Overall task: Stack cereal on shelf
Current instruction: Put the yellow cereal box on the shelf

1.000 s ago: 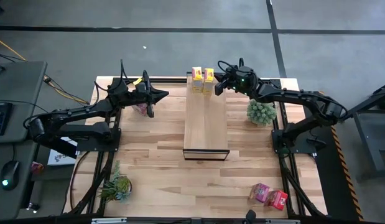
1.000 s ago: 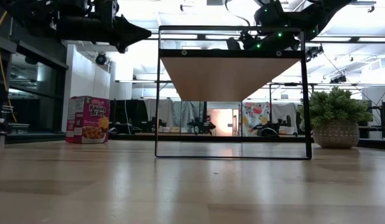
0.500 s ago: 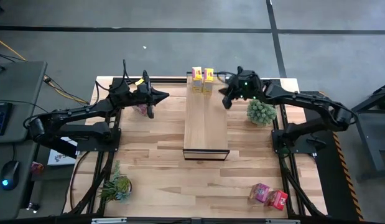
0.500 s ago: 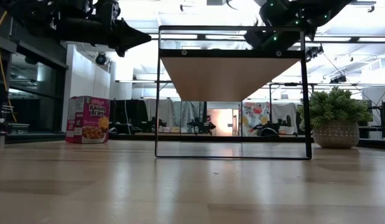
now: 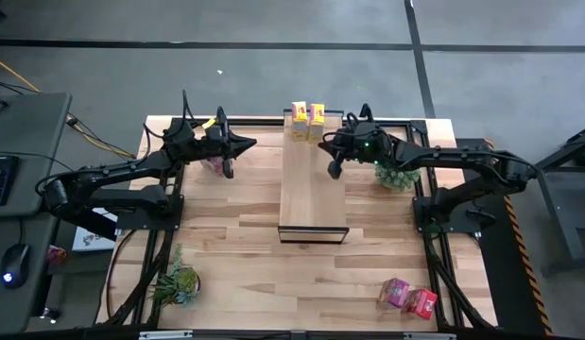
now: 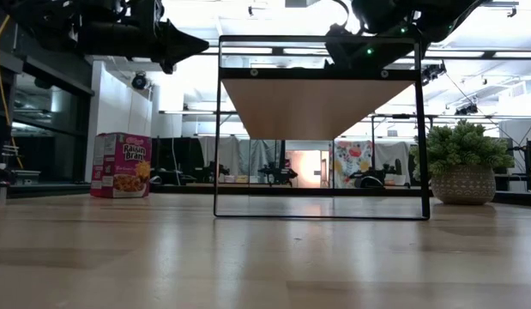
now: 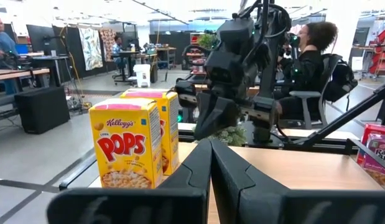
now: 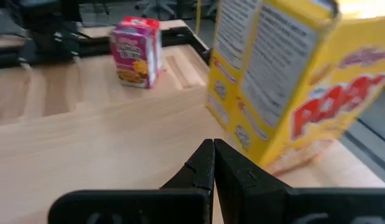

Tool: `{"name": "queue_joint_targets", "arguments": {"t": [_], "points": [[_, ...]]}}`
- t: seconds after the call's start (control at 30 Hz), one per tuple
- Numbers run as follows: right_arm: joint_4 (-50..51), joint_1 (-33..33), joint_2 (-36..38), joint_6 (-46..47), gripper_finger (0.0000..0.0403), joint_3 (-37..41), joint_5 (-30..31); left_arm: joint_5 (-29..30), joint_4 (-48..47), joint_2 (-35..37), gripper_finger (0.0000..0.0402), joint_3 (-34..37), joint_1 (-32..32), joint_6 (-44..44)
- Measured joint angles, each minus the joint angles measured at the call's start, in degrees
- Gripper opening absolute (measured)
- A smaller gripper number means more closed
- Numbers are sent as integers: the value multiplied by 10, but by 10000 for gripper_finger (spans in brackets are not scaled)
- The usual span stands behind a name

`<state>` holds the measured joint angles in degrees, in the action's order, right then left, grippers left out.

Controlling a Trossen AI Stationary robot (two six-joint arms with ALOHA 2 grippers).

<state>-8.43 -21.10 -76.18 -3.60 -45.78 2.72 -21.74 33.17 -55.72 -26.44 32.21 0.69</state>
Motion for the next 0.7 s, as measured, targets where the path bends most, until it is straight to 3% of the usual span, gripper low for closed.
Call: {"name": "queue_joint_targets", "arguments": {"t": [0.7], "points": [[-29, -3, 0, -10, 0, 0, 33, 5, 6, 0, 0, 0, 0, 0]]}}
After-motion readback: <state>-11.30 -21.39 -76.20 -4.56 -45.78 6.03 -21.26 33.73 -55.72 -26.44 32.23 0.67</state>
